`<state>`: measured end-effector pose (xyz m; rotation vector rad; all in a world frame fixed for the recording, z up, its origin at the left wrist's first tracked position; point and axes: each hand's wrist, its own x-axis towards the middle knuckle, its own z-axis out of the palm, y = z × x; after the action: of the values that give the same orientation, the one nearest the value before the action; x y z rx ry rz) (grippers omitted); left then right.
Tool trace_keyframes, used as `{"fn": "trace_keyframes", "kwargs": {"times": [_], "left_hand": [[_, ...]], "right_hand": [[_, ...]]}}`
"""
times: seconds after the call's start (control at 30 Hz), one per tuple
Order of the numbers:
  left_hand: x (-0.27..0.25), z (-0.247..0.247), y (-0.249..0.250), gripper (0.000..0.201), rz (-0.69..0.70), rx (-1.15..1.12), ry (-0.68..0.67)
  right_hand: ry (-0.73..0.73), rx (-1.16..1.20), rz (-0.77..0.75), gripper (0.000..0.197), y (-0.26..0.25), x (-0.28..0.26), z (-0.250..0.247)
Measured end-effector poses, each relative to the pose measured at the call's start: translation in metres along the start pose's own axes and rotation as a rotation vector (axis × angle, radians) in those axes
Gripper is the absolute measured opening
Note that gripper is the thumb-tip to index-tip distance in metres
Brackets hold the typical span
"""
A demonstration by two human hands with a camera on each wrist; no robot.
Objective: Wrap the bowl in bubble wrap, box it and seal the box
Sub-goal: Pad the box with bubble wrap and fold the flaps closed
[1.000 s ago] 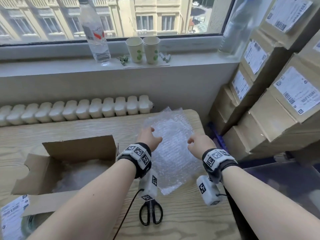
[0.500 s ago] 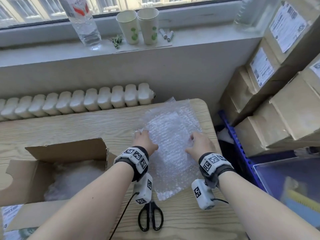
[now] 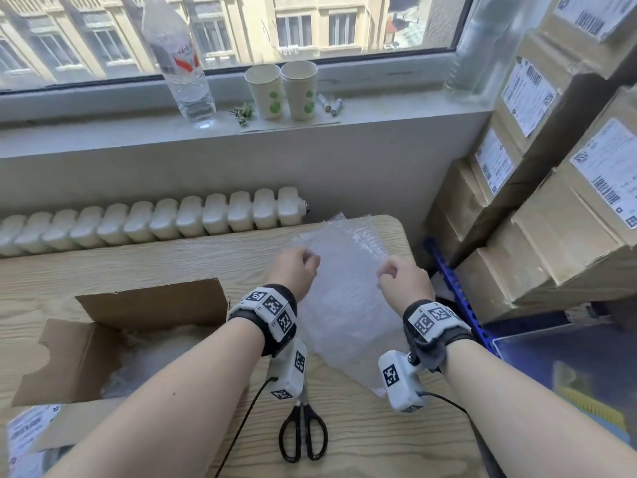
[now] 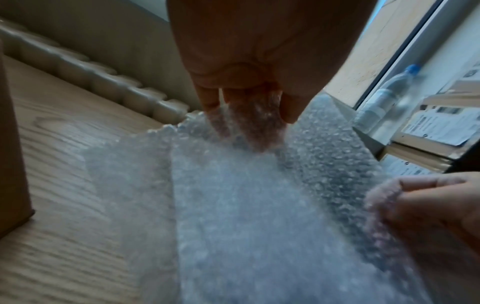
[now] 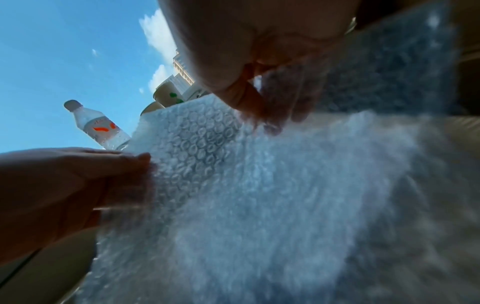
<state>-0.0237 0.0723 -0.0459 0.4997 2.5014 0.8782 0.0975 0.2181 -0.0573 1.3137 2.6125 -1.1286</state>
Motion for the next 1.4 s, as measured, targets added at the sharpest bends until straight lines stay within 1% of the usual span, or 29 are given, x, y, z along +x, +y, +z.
{"fn": "trace_keyframes", "kwargs": {"times": [0.03,0.1,0.17,0.23,0.33,0.4,0.47,0.53,0.57,0.6,0.7,0.77,0.8,0.83,0.9,0.97,1.0,1.03,1.07,1.1,1.23,1.33,1.4], "left_hand": [[-0.004,-0.003,0.003,0.021,0.018,-0.033,0.019],[-0.013,-0.012,0.009,0.027,0.059,-0.086,0.074],[-0.024,-0.023,0.014,0.029,0.092,-0.172,0.129],[-0.032,-0.035,0.017,0.031,0.12,-0.221,0.182],[-0.047,-0.056,0.018,0.03,0.134,-0.268,0.247],[-0.057,-0.071,0.018,0.031,0.143,-0.267,0.294],[-0.066,-0.085,0.016,0.032,0.163,-0.265,0.334],[-0.073,-0.097,0.011,0.03,0.186,-0.277,0.356],[-0.075,-0.102,0.008,0.029,0.196,-0.279,0.365],[-0.077,-0.108,0.004,0.029,0.206,-0.278,0.374],[-0.084,-0.126,-0.012,0.028,0.198,-0.274,0.398],[-0.088,-0.139,-0.025,0.028,0.179,-0.276,0.42],[-0.09,-0.146,-0.032,0.028,0.165,-0.287,0.431],[-0.092,-0.153,-0.04,0.027,0.145,-0.293,0.447],[-0.098,-0.166,-0.056,0.027,0.103,-0.296,0.478],[-0.102,-0.178,-0.072,0.028,0.072,-0.301,0.492],[-0.103,-0.183,-0.081,0.029,0.06,-0.299,0.499],[-0.104,-0.188,-0.09,0.03,0.047,-0.296,0.506],[-0.105,-0.192,-0.098,0.03,0.03,-0.296,0.507],[-0.106,-0.197,-0.107,0.029,0.009,-0.293,0.502],[-0.115,-0.213,-0.143,0.027,-0.095,-0.226,0.495],[-0.116,-0.223,-0.171,0.025,-0.157,-0.213,0.431],[-0.116,-0.227,-0.187,0.029,-0.194,-0.178,0.36]], "right_hand": [[0.035,-0.011,0.035,0.012,-0.001,-0.004,-0.005],[0.066,-0.04,0.098,0.032,-0.002,-0.013,-0.015],[0.089,-0.07,0.125,0.049,0.001,-0.022,-0.023],[0.128,-0.027,0.131,0.055,0.002,-0.032,-0.032],[0.109,0.173,0.102,0.048,0.003,-0.046,-0.038],[0.083,0.288,0.047,0.036,0.001,-0.052,-0.038],[0.069,0.333,0.029,0.019,-0.005,-0.06,-0.038],[0.081,0.329,0.038,0.01,-0.018,-0.068,-0.038],[0.11,0.321,0.048,0.007,-0.026,-0.072,-0.039],[0.142,0.346,0.056,0.006,-0.033,-0.076,-0.039],[0.22,0.586,0.007,0.012,-0.057,-0.092,-0.039],[0.27,0.652,-0.032,0.015,-0.072,-0.104,-0.037],[0.261,0.681,-0.048,0.021,-0.077,-0.107,-0.034],[0.222,0.697,-0.063,0.028,-0.083,-0.112,-0.032],[0.101,0.674,-0.096,0.047,-0.093,-0.119,-0.024],[0.002,0.593,-0.172,0.068,-0.102,-0.128,-0.014],[-0.019,0.543,-0.213,0.075,-0.108,-0.133,-0.007],[-0.023,0.496,-0.246,0.078,-0.115,-0.139,-0.001],[-0.014,0.453,-0.272,0.076,-0.122,-0.143,0.006],[0.001,0.41,-0.295,0.069,-0.13,-0.147,0.012],[0.081,0.237,-0.38,0.033,-0.156,-0.156,0.038],[0.08,0.131,-0.413,0.024,-0.171,-0.161,0.053],[0.076,-0.057,-0.431,0.02,-0.179,-0.166,0.063]]}}
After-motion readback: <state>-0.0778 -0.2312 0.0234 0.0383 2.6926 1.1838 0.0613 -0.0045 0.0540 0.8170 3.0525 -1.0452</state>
